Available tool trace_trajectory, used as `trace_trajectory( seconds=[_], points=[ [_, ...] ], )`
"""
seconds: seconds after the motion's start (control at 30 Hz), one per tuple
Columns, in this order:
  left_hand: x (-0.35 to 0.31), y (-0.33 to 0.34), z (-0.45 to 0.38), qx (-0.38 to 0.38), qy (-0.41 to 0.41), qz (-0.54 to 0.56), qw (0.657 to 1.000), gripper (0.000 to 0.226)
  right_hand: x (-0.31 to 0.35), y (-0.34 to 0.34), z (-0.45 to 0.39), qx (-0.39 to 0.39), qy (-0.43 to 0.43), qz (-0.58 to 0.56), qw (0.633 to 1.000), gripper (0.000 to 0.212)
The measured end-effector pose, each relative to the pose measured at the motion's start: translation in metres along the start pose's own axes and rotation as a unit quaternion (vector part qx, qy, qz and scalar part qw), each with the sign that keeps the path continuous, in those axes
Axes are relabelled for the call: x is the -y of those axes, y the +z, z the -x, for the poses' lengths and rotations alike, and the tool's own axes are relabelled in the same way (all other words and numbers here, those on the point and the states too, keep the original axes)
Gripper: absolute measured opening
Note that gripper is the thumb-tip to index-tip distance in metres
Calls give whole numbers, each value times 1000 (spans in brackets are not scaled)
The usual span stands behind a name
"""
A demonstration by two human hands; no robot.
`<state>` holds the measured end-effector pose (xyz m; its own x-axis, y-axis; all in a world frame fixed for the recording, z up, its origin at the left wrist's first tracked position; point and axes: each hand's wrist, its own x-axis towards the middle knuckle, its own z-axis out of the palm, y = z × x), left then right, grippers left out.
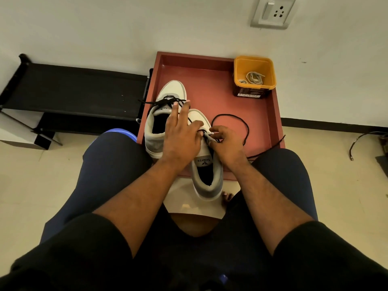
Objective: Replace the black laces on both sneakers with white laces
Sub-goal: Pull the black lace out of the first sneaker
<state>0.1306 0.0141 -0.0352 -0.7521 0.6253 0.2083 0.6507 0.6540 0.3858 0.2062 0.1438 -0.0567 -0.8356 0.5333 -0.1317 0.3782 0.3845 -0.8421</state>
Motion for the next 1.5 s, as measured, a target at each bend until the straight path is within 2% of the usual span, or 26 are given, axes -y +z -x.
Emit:
trace_trajectory(
  seconds=[0.07, 0.2, 0.23, 0.3, 0.33, 0.4, 0.47, 0.5, 0.53, 0.6, 0.67, 0.7, 0.77, 0.8, 0.87, 0.93, 0.97, 1.03, 1.07, 1.13, 1.23, 1.27, 1.3, 1.33, 1.43, 1.5],
  points=[
    [-1, 10, 3, 71, -15, -72, 995, 26, -1, 0, 1, 2, -4, -10, 1000, 37],
    [2, 17, 4, 96, 0, -90, 991, 18, 0, 1, 2, 6, -10, -17, 1000, 38],
    [2, 16, 4, 81, -2, -42, 996, 15, 0, 1, 1, 4, -11, -17, 1000, 38],
    [-3, 10, 2, -7, -62, 161, 985, 10, -1, 1, 0, -2, -2, -13, 1000, 35],
    [-6, 2, 0, -67, -119, 274, 952, 13, -2, 1, 0, -4, 8, -9, 1000, 34],
    [-6, -16, -7, -196, -226, 421, 856, 27, -4, 0, -2, -6, 26, 0, 1000, 33],
    [9, -28, -14, -319, -285, 441, 789, 26, -5, -1, -2, -5, 38, 4, 999, 32],
    [18, -31, -16, -366, -292, 414, 780, 20, -5, -1, -3, -3, 42, 2, 999, 31],
    [25, -31, -15, -385, -279, 379, 794, 17, -5, 0, -3, -1, 43, 1, 999, 29],
    [25, -30, -12, -331, -203, 292, 874, 29, -4, 1, -3, -1, 40, 3, 999, 27],
    [15, -22, -9, -186, -85, 144, 968, 35, -3, 2, -2, -3, 33, 4, 999, 27],
    [8, -16, -6, -99, -36, 50, 993, 33, -2, 3, -2, -4, 29, 3, 1000, 27],
    [0, 1, 1, 45, -2, -70, 997, 30, -1, 3, 0, -6, 15, -3, 1000, 28],
    [-2, 8, 4, 85, -10, -98, 991, 30, 0, 3, 1, -6, 7, -8, 1000, 28],
    [-3, 17, 6, 116, -10, -125, 985, 30, 0, 3, 2, -3, -3, -15, 1000, 30],
    [-2, 19, 5, 110, -5, -94, 990, 24, 1, 2, 3, 0, -5, -14, 1000, 29],
    [0, 18, 3, 89, -11, -43, 995, 20, 1, 2, 3, -1, -4, -12, 1000, 28],
    [1, 14, 0, -9, -47, 122, 991, 12, 2, 1, 2, -11, 5, -7, 1000, 24],
    [-1, 8, -1, -70, -83, 213, 971, 10, 2, 0, 2, -17, 14, -1, 1000, 23],
    [0, -6, -5, -179, -174, 337, 908, 13, 1, 0, 1, -25, 35, 8, 999, 23],
    [21, -27, -16, -352, -275, 413, 793, 20, -2, -2, -1, -35, 58, 27, 997, 25],
    [31, -31, -19, -390, -289, 417, 769, 23, -2, -2, -2, -37, 63, 30, 997, 25],
    [37, -35, -19, -406, -290, 406, 765, 26, -2, -3, -2, -37, 66, 31, 997, 24],
    [40, -37, -19, -395, -285, 382, 786, 31, -2, -4, -2, -38, 68, 33, 996, 22],
    [29, -31, -12, -274, -224, 219, 909, 60, 0, -5, -2, -37, 68, 43, 996, 19],
    [15, -20, -4, -158, -136, 67, 976, 52, 0, -5, -2, -33, 63, 54, 996, 19]
  ],
)
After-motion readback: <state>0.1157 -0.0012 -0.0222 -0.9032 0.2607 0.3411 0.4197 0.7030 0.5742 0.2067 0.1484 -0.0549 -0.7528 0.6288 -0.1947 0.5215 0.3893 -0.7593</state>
